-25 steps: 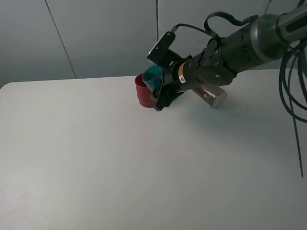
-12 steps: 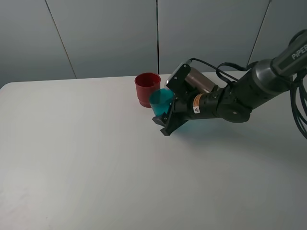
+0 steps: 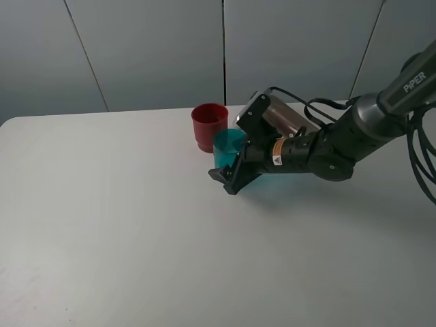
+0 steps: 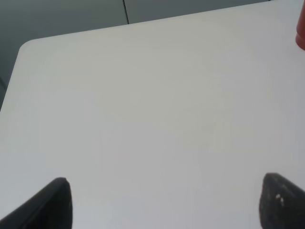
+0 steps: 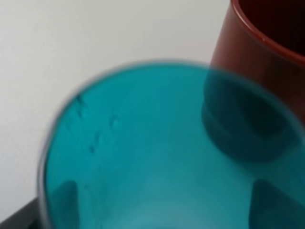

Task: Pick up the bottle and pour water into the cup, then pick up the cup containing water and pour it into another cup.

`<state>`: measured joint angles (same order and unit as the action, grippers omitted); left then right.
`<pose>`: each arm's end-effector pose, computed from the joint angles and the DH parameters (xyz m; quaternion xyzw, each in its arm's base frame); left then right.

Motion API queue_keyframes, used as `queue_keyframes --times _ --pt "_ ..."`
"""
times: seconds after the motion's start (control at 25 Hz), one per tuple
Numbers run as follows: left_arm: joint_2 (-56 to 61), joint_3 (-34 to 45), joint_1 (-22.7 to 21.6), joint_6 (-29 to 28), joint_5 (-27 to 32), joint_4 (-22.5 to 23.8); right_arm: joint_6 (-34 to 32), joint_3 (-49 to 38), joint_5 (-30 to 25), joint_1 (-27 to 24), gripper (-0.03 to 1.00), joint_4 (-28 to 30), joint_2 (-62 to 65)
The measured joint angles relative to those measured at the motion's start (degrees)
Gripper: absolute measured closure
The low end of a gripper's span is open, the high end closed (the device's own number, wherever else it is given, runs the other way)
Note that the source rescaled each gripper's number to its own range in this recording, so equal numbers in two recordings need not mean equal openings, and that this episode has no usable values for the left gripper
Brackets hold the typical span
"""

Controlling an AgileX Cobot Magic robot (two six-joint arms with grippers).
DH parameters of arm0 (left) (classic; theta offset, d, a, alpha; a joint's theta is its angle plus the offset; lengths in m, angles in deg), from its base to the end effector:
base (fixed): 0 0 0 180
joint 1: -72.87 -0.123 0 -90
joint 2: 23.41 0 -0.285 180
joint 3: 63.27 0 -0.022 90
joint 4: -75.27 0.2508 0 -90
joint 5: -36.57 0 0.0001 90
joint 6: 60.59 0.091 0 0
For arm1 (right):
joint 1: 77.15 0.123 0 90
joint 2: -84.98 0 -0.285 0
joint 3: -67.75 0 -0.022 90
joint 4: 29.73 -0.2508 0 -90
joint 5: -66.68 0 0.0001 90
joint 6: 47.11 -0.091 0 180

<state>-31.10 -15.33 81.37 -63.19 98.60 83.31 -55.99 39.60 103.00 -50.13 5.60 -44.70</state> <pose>-0.0060 0.0123 0.2792 0.0400 0.8526 0.0197 0.5207 0.3113 0.1937 0.0670 -0.4284 0.7735 0.1790 0.4313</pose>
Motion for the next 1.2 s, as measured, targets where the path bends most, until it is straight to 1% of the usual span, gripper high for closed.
queue_keyframes --times 0.04,0.08,0.12,0.28,0.4,0.48,0.56,0.68,0.76,0.8,0.84,0.88,0.96,1.04,1.08,1.12,1.2 --pt "0.0 0.0 0.0 0.0 0.0 0.0 0.0 -0.14 0.0 0.0 0.06 0.0 0.0" --pt "0.0 0.0 0.0 0.0 0.0 0.0 0.0 -0.22 0.0 0.0 0.01 -0.12 0.0" --pt "0.0 0.0 0.0 0.0 0.0 0.0 0.0 -0.26 0.0 0.0 -0.02 -0.44 0.0" --pt "0.0 0.0 0.0 0.0 0.0 0.0 0.0 -0.51 -0.18 0.0 -0.03 -1.6 1.18" --pt "0.0 0.0 0.0 0.0 0.0 0.0 0.0 -1.11 -1.59 0.0 -0.03 -2.26 6.16" --pt "0.0 0.0 0.0 0.0 0.0 0.0 -0.99 -1.35 -4.48 0.0 -0.03 -3.32 10.64" --pt "0.0 0.0 0.0 0.0 0.0 0.0 -4.23 -1.44 -9.69 0.0 -0.03 -4.09 15.79" --pt "0.0 0.0 0.0 0.11 0.0 0.0 -13.72 -1.44 -22.72 0.0 -0.03 -4.64 25.17" --pt "0.0 0.0 0.0 0.11 0.0 0.0 -20.27 -1.44 -34.88 0.0 -0.03 -5.62 30.91" --pt "0.0 0.0 0.0 0.11 0.0 0.0 -21.48 -1.47 -41.49 0.0 -0.03 -6.83 33.91" --pt "0.0 0.0 0.0 0.11 0.0 0.0 -21.11 -1.47 -47.14 -0.09 -0.03 -9.61 36.4" --pt "0.0 0.0 0.0 0.11 0.0 0.0 -18.86 -1.47 -53.66 -0.4 -0.03 -13.56 39.35" --pt "0.0 0.0 0.0 0.11 0.0 0.0 -11.15 -1.47 -65.77 -2.23 -0.03 -23.18 45.04" --pt "0.0 0.0 0.0 0.11 0.0 0.0 -3.52 -1.57 -75.15 -5.59 -0.03 -32.25 50.1" --pt "0.0 0.0 0.0 0.11 0.0 0.0 -1.9 -1.57 -79.23 -7.14 -0.03 -34.65 52.8" --pt "0.0 0.0 0.0 0.11 0.0 0.0 -0.6 -1.57 -82.05 -8.98 -0.03 -36.28 55.07" --pt "0.0 0.0 0.0 0.11 0.0 0.0 0.61 -1.57 -87.03 -12.53 -0.03 -37.65 60.98"
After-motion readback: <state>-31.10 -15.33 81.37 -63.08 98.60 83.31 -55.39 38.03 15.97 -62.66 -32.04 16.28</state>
